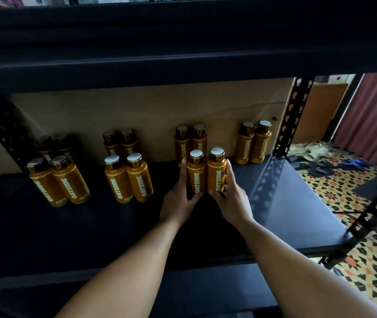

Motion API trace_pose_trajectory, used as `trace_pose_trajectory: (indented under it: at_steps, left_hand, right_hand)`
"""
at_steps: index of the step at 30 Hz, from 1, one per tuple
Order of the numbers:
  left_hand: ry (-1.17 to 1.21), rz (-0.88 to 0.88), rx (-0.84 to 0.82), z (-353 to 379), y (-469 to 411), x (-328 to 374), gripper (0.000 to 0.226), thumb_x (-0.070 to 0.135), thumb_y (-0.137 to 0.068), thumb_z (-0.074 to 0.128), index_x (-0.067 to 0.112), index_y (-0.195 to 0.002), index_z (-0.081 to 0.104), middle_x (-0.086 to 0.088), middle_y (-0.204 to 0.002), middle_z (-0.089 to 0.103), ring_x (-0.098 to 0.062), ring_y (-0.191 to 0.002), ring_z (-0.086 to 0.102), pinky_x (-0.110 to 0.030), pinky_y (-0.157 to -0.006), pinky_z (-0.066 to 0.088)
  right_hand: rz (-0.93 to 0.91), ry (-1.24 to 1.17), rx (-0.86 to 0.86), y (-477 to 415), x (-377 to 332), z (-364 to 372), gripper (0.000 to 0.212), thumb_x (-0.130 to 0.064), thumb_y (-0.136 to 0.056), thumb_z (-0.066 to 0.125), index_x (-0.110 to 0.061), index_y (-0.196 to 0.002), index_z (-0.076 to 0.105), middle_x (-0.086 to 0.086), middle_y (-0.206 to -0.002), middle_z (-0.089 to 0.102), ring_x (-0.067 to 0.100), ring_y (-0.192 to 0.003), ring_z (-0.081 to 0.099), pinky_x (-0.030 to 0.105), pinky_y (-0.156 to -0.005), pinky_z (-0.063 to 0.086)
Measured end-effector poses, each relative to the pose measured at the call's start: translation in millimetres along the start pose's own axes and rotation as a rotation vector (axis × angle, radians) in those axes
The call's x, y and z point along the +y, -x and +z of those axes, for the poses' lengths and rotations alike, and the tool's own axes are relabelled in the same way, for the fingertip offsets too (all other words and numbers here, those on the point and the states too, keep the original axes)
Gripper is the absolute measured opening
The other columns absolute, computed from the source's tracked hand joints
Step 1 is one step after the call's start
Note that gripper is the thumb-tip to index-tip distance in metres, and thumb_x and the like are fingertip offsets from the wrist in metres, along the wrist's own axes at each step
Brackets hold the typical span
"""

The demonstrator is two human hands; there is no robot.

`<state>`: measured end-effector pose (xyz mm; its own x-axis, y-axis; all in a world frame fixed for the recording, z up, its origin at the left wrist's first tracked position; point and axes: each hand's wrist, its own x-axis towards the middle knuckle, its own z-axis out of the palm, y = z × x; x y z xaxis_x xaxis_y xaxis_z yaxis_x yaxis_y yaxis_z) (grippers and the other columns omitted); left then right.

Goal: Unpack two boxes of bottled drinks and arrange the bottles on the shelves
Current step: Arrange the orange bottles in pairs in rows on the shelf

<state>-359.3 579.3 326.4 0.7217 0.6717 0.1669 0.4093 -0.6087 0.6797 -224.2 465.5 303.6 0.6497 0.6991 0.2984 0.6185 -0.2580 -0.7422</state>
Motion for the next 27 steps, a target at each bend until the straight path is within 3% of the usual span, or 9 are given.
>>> trace_pose_trajectory:
  at_steps: [6,11,15,18,20,22,24,27]
  left_hand:
    - [0.018,-0.029,-0.010,-0.7,0.8,1.8,0.108,0.056,-0.093,0.063,0.067,-0.131,-0.037,0.001,-0.165,0.030,-0.031,-0.139,0.048,-0.051,-0.114,0.039]
    - [0.049,-0.111,-0.026,2.8,12.9,-1.0,0.118,0.040,-0.090,0.073,0.049,-0.150,-0.029,-0.001,-0.167,0.024,-0.026,-0.146,0.038,-0.046,-0.116,0.033]
    - [-0.013,-0.143,-0.030,0.4,38.4,-13.8,0.096,0.039,-0.092,0.072,0.031,-0.163,0.007,-0.002,-0.164,0.032,-0.022,-0.148,0.035,-0.038,-0.118,0.034]
    - [-0.040,-0.114,-0.013,-4.3,68.8,-17.6,0.073,0.042,-0.093,0.069,0.024,-0.156,0.036,0.000,-0.154,0.046,-0.018,-0.143,0.041,-0.034,-0.116,0.037]
    - [-0.059,-0.118,-0.025,-7.6,87.5,-18.6,0.065,0.044,-0.095,0.066,0.025,-0.152,0.043,0.002,-0.155,0.045,-0.016,-0.143,0.039,-0.031,-0.117,0.034]
    - [-0.082,-0.131,-0.061,-11.8,102.9,-20.9,0.061,0.048,-0.096,0.062,0.028,-0.151,0.045,0.004,-0.158,0.039,-0.015,-0.147,0.033,-0.028,-0.116,0.028]
    - [-0.117,-0.088,-0.075,-15.6,116.7,-25.1,0.057,0.050,-0.098,0.059,0.028,-0.149,0.047,0.004,-0.158,0.039,-0.012,-0.148,0.030,-0.027,-0.115,0.027]
    - [-0.140,0.052,-0.021,-16.5,135.8,-34.8,0.047,0.044,-0.100,0.058,0.021,-0.141,0.057,0.005,-0.149,0.051,-0.009,-0.144,0.034,-0.029,-0.116,0.033]
  right_hand:
    - [0.000,-0.033,-0.004,-1.4,2.8,-0.2,0.110,-0.031,-0.093,0.073,-0.064,-0.151,-0.014,-0.005,-0.150,0.055,0.024,-0.129,0.061,0.049,-0.105,0.051]
    - [0.049,-0.132,-0.029,-6.2,8.0,-3.1,0.123,-0.031,-0.083,0.083,-0.064,-0.150,-0.016,-0.005,-0.156,0.048,0.019,-0.131,0.058,0.051,-0.106,0.051]
    - [0.114,-0.200,-0.064,-9.6,14.9,-3.7,0.127,-0.027,-0.079,0.088,-0.050,-0.158,-0.007,-0.003,-0.150,0.053,0.013,-0.123,0.062,0.048,-0.104,0.053]
    - [0.142,-0.230,-0.103,-6.9,13.5,-9.0,0.127,-0.025,-0.078,0.089,-0.040,-0.162,-0.005,0.000,-0.152,0.051,0.015,-0.125,0.061,0.046,-0.107,0.051]
    - [0.187,-0.203,-0.106,0.8,11.6,-15.3,0.125,-0.028,-0.078,0.089,-0.033,-0.164,-0.003,0.004,-0.157,0.045,0.020,-0.132,0.055,0.045,-0.110,0.047]
    - [0.222,-0.139,-0.094,17.2,9.6,-23.3,0.115,-0.034,-0.080,0.087,-0.027,-0.164,0.010,0.005,-0.157,0.044,0.022,-0.137,0.051,0.043,-0.113,0.044]
    - [0.214,-0.039,-0.096,43.0,6.4,-33.5,0.092,-0.040,-0.084,0.083,-0.023,-0.160,0.033,0.004,-0.151,0.052,0.023,-0.136,0.052,0.038,-0.114,0.042]
    - [0.140,0.139,-0.080,93.8,-1.0,-40.7,0.053,-0.045,-0.089,0.075,-0.021,-0.136,0.066,-0.002,-0.135,0.065,0.020,-0.131,0.055,0.031,-0.110,0.039]
